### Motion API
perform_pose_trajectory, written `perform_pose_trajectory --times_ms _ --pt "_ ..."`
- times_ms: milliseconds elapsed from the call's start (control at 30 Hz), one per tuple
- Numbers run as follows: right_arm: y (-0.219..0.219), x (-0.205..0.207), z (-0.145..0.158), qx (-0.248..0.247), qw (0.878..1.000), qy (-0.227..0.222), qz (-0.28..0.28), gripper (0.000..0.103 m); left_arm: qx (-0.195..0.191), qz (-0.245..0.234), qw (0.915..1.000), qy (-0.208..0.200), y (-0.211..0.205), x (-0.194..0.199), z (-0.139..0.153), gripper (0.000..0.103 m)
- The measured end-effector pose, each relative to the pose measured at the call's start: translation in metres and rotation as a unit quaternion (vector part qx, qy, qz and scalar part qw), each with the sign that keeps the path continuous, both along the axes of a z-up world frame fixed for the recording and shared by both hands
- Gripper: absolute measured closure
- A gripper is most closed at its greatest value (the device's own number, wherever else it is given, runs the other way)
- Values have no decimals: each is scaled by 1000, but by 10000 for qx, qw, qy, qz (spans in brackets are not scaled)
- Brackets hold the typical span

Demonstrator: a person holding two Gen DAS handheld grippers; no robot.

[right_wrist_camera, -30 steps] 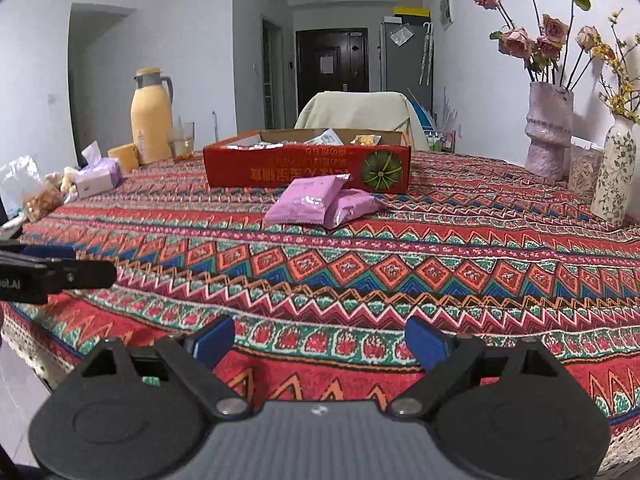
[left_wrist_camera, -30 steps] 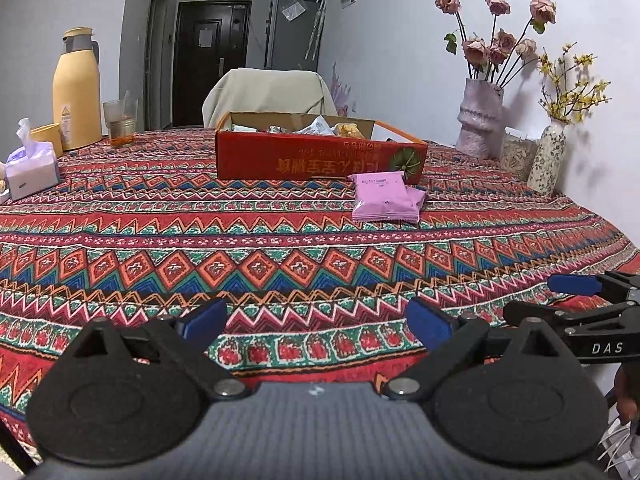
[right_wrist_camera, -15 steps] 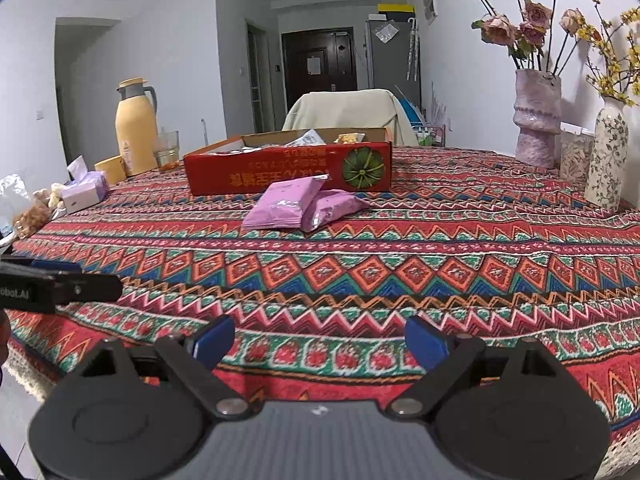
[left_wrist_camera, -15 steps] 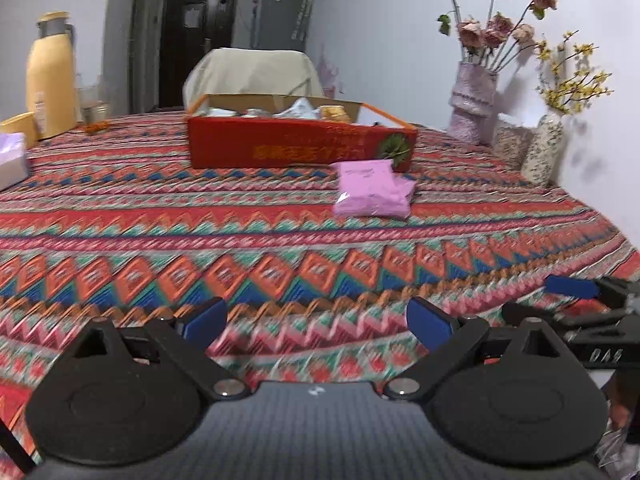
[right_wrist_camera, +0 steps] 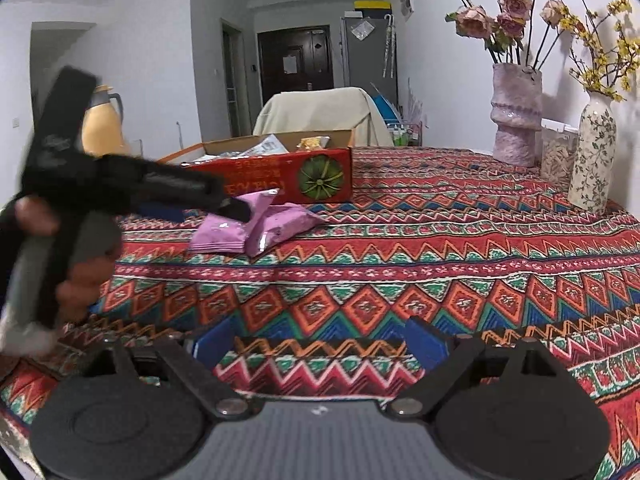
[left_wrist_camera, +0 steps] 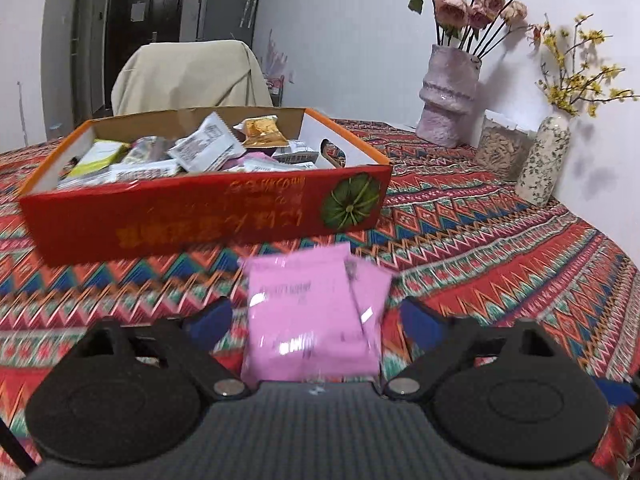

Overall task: Organize snacks
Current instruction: 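Grasp a pink packet with the left tool while the right tool grasps another pink packet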

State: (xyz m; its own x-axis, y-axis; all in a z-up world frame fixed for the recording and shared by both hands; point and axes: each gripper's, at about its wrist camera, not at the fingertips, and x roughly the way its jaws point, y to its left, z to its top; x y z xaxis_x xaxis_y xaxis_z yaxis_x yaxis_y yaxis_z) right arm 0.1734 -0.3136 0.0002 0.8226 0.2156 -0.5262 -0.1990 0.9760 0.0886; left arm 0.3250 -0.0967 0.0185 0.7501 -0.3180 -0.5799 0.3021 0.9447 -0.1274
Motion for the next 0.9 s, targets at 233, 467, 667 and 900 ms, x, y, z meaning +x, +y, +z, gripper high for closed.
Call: perform_pose_trajectory --times_ms 233,467,667,900 --pt "-5 33 1 390 9991 175 60 11 172 198 9994 232 27 -8 2 41" --pt "27 105 8 816 9921 727 622 11 -30 859 9959 -268 114 -80 5 40" --pt "73 178 12 744 9901 956 710 11 -176 1009 9944 -260 143 -88 -7 40" --pt "136 194 8 -329 9924 707 955 18 -679 937 9930 -240 165 -89 -12 40"
